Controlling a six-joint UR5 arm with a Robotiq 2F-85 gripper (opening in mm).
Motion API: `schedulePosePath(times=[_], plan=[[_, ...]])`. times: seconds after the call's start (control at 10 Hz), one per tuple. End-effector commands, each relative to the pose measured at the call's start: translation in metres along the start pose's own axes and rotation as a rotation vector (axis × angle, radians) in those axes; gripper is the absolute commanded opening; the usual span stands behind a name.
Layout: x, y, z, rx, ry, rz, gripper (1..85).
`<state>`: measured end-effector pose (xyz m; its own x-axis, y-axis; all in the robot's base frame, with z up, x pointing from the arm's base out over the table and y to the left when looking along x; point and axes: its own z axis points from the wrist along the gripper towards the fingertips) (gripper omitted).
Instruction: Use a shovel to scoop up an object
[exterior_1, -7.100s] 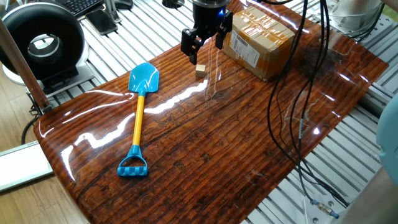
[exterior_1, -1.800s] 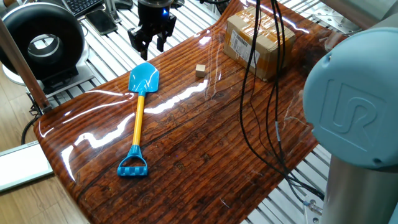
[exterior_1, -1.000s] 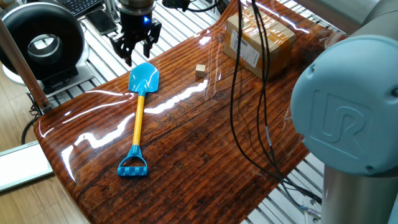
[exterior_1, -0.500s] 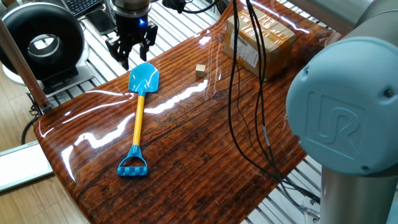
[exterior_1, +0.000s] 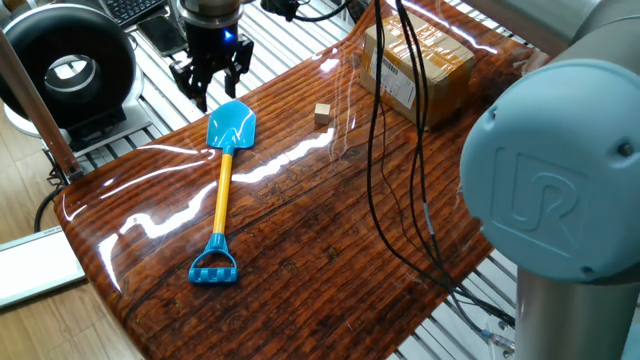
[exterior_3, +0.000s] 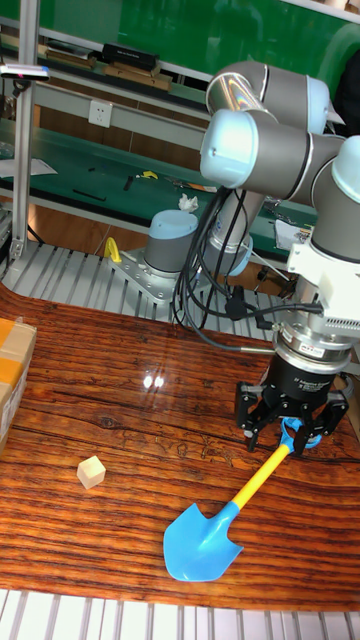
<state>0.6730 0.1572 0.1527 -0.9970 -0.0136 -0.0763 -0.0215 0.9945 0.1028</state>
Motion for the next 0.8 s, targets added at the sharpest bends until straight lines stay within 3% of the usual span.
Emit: schedulePosePath(times=[0.0, 0.2, 0.5, 0.7], plan=[[0.003, 0.001, 0.012, -0.019, -0.014, 0.006, 61.3], [0.002, 0.005, 0.017, -0.05, -0.028, -0.026, 62.0], [0.011, 0.006, 0.017, -0.055, 0.009, -0.03, 62.3], [0.012, 0.004, 0.017, -0.046, 0.011, -0.04, 61.7]])
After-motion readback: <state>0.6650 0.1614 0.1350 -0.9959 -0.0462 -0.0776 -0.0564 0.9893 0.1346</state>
